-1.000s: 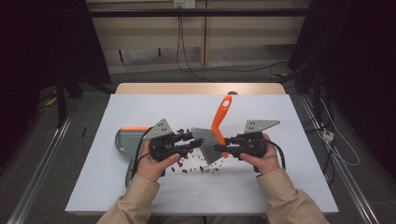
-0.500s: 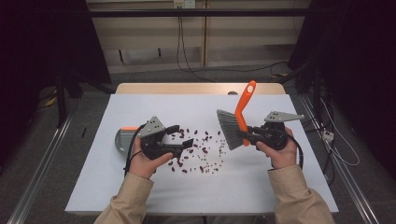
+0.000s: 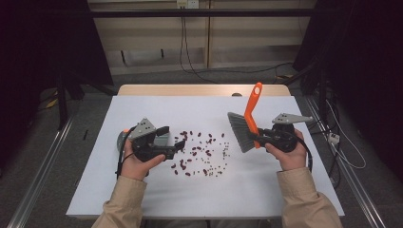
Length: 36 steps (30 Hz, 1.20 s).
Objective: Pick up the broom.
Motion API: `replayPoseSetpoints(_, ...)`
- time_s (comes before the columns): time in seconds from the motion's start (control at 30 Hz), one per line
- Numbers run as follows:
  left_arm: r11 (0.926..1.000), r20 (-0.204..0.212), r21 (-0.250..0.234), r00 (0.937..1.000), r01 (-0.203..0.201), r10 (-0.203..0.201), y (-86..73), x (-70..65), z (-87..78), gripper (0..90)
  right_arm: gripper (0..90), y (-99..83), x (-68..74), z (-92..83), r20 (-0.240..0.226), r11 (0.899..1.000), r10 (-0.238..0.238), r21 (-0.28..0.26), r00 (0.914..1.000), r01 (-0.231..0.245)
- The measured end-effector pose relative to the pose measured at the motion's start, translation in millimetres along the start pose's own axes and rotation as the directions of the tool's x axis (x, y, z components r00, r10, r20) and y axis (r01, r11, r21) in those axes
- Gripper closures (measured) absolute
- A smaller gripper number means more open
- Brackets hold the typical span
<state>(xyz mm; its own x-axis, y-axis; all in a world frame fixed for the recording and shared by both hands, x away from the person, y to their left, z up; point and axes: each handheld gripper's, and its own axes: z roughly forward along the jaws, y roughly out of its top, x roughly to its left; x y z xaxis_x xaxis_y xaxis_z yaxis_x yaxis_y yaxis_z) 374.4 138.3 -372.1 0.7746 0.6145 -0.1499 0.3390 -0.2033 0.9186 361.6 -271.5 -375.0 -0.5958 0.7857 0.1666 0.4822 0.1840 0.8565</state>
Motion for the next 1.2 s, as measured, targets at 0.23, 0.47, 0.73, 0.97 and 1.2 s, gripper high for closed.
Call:
replayPoseSetpoints(0.23,0.9999,-0.029,-0.012,0.9996,0.007,-0.007,-2.0,8.1,-11.3,16.2,70.2,-0.8,-6.6,-5.6,0.059,1.0,0.007,0.017,0.9982,-0.008)
replayPoseSetpoints(0.47,1.0,-0.044,0.0,0.999,-0.002,0.002,-5.4,16.1,-19.0,13.3,70.2,-3.4,-11.7,-8.0,0.091,0.999,0.016,0.043,0.9957,-0.02)
replayPoseSetpoints(0.73,0.9998,-0.058,0.019,0.9983,-0.004,0.005,-11.5,22.3,-26.7,10.2,70.2,-7.6,-12.0,-3.8,0.116,0.995,-0.006,0.095,0.9932,-0.005)
replayPoseSetpoints(0.97,0.9995,-0.082,0.029,0.9966,0.008,-0.005,-17.8,27.6,-29.9,8.3,70.2,-8.2,-14.5,-4.3,0.159,0.992,-0.016,0.124,0.9872,-0.004)
replayPoseSetpoints(1.2,0.9995,-0.083,0.03,0.9965,0.008,-0.006,-19.3,29.1,-32.7,8.4,70.2,-9.8,-18.6,-4.5,0.182,0.986,-0.011,0.168,0.9833,-0.02)
